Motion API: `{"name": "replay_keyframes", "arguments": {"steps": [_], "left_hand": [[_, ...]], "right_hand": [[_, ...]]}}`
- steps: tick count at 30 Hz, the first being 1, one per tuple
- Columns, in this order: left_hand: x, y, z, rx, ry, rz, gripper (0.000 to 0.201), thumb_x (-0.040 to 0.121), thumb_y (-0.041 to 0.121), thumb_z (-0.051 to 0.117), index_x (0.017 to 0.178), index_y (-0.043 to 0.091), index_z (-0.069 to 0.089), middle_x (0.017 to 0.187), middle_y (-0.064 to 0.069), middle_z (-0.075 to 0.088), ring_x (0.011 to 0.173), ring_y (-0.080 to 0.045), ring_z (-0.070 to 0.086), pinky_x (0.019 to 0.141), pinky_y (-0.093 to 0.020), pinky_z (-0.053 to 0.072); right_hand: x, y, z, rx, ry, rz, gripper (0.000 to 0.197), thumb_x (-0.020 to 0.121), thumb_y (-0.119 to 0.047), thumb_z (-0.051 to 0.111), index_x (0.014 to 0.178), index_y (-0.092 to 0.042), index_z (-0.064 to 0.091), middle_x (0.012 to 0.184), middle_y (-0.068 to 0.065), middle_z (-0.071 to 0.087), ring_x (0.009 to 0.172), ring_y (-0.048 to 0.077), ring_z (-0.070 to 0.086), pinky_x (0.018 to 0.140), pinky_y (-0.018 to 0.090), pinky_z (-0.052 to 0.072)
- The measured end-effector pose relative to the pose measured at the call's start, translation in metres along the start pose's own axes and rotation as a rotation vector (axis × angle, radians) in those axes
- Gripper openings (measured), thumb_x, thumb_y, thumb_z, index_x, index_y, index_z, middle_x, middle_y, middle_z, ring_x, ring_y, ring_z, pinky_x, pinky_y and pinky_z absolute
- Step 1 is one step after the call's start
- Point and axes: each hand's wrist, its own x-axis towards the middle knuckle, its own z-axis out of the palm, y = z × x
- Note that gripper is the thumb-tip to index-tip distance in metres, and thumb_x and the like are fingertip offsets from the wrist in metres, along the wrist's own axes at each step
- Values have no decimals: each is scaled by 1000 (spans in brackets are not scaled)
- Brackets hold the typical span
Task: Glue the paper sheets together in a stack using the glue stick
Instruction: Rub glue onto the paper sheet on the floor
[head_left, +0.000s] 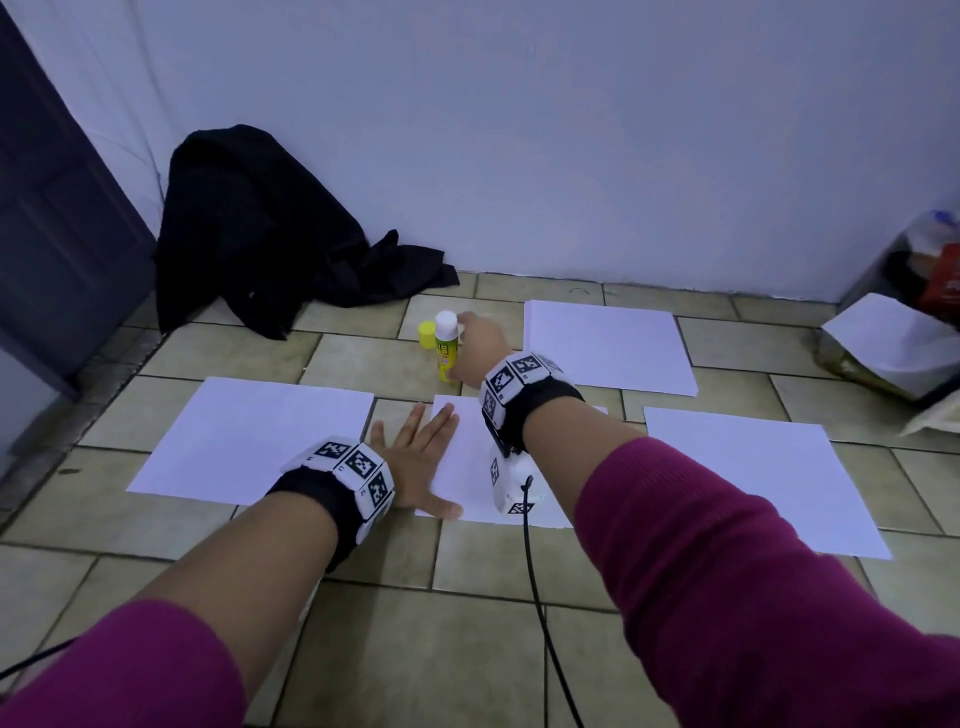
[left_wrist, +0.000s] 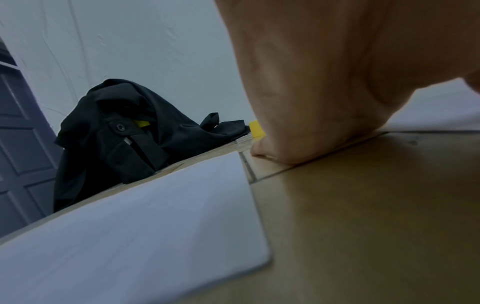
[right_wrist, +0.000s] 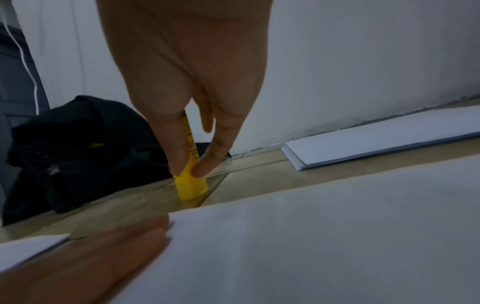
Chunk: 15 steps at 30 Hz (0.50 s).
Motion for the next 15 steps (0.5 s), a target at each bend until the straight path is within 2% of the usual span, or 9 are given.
{"name": "replay_keyframes", "arguments": {"steps": [2, 5, 7, 9, 10, 12, 13, 15], "left_hand": [[-1, -1, -1, 8, -12, -2, 128, 59, 80, 43, 148, 19, -26, 152, 7, -36, 142, -23, -30, 112, -62, -5], [-3, 0, -1, -6, -10, 2, 128, 58, 79, 42, 148, 19, -26, 152, 7, -37, 141, -22, -32, 113, -61, -7], [-4, 1, -1, -43, 4, -1, 129, 63, 78, 52, 148, 20, -25, 152, 6, -37, 141, -20, -32, 113, -61, -9], [-5, 2, -1, -70, 22, -4, 125, 73, 69, 64, 149, 21, -22, 152, 4, -37, 141, -20, -32, 112, -60, -10], [-6, 1, -1, -81, 24, -2, 127, 71, 70, 65, 150, 21, -22, 152, 4, -37, 141, -19, -33, 112, -60, -11], [-7, -1, -2, -97, 8, 4, 136, 58, 78, 62, 149, 23, -22, 151, 5, -38, 140, -18, -34, 113, -60, -12], [-7, -1, -2, -106, 1, 5, 136, 59, 77, 63, 149, 23, -23, 151, 6, -39, 139, -17, -35, 113, -59, -12], [-9, -1, -1, -130, 11, 15, 128, 71, 67, 67, 149, 21, -24, 150, 7, -40, 139, -17, -36, 113, -59, -14]], "right_hand": [[-6, 4, -3, 124, 44, 43, 75, 82, -6, 67, 145, -11, 26, 135, 14, 42, 118, 28, 51, 88, 33, 44], [-24, 12, -12, 237, 37, 74, 84, 81, -10, 72, 148, -9, 21, 145, 13, 34, 129, 26, 42, 98, 33, 41], [-41, 23, -26, 147, -52, 46, 83, 81, -16, 74, 147, -9, 24, 146, 13, 34, 132, 25, 39, 101, 31, 37], [-64, 42, -45, 16, -139, 38, 86, 80, -23, 75, 148, -11, 24, 148, 12, 34, 134, 24, 37, 104, 32, 34], [-75, 57, -55, -33, -174, 64, 90, 79, -26, 76, 149, -12, 22, 150, 11, 32, 136, 24, 35, 107, 33, 32], [-98, 91, -75, -111, -195, 174, 100, 78, -30, 78, 152, -13, 13, 154, 10, 24, 141, 24, 27, 111, 37, 28], [-109, 109, -83, -155, -188, 240, 105, 76, -32, 79, 152, -10, 9, 156, 10, 20, 143, 24, 22, 112, 38, 25], [-127, 142, -92, -282, -190, 372, 117, 74, -39, 79, 152, -5, -2, 159, 13, 7, 147, 28, 8, 117, 40, 18]]}}
